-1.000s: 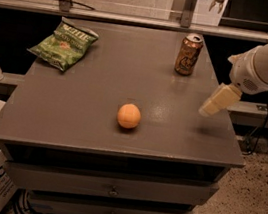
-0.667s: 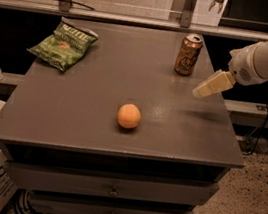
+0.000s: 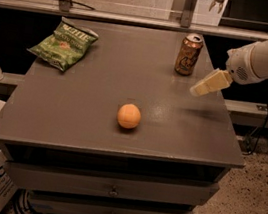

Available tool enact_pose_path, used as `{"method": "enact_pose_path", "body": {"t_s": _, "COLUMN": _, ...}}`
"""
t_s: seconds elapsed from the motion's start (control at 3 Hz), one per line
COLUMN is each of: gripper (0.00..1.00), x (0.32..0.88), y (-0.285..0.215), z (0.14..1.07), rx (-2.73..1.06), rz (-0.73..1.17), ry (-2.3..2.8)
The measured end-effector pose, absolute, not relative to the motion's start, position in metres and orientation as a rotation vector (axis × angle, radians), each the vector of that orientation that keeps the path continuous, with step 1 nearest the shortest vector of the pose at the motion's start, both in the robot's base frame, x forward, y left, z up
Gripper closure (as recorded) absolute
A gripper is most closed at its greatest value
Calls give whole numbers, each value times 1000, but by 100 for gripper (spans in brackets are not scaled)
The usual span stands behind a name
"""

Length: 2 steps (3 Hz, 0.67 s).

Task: Move orange can near green jalapeno chip bag

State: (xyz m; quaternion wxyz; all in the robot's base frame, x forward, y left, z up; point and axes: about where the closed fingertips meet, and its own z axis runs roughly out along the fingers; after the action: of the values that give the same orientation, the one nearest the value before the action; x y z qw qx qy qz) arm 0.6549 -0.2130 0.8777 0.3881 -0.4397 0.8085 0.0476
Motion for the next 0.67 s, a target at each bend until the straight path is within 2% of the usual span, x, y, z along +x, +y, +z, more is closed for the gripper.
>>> {"method": "enact_pose_path", "body": {"t_s": 0.67, "gripper": 0, "x": 671, "y": -206, "z": 867, "rx": -1021, "rz": 235, "ry": 1913}}
